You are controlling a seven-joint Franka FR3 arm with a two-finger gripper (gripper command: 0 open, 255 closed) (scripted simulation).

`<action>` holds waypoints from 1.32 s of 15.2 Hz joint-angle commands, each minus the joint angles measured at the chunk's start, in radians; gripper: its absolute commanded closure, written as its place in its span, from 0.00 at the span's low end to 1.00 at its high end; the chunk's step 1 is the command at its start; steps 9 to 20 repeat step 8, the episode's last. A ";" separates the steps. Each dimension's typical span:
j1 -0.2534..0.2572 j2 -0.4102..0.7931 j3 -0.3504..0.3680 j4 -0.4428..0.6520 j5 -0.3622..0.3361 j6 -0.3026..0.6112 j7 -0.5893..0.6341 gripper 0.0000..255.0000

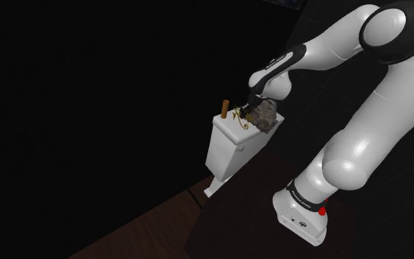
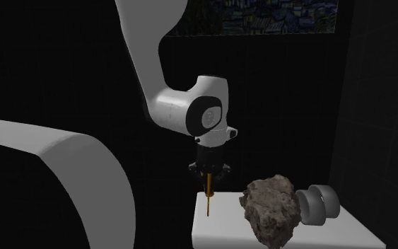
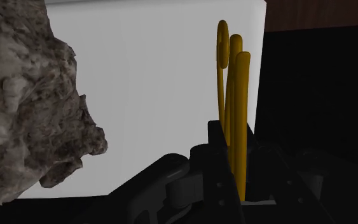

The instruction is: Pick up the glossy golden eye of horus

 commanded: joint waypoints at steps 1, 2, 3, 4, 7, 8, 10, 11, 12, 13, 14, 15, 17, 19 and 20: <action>0.004 -0.031 -0.014 0.003 -0.055 -0.027 0.040 1.00; 0.004 -0.046 -0.018 0.003 -0.079 -0.040 0.059 1.00; 0.004 -0.062 -0.021 0.004 -0.103 -0.053 0.077 1.00; 0.003 -0.077 -0.023 0.005 -0.125 -0.066 0.094 1.00; -0.002 -0.110 -0.024 0.009 -0.169 -0.096 0.127 1.00; -0.002 -0.110 -0.024 0.009 -0.169 -0.096 0.127 1.00; -0.002 -0.110 -0.024 0.009 -0.169 -0.096 0.127 1.00; -0.002 -0.110 -0.024 0.009 -0.169 -0.096 0.127 1.00; -0.002 -0.110 -0.024 0.009 -0.169 -0.096 0.127 1.00; -0.002 -0.110 -0.024 0.009 -0.169 -0.096 0.127 1.00; -0.002 -0.110 -0.024 0.009 -0.169 -0.096 0.127 1.00; -0.002 -0.110 -0.024 0.009 -0.169 -0.096 0.127 1.00; -0.002 -0.110 -0.024 0.009 -0.169 -0.096 0.127 1.00; -0.002 -0.110 -0.024 0.009 -0.169 -0.096 0.127 1.00; -0.002 -0.110 -0.024 0.009 -0.169 -0.096 0.127 1.00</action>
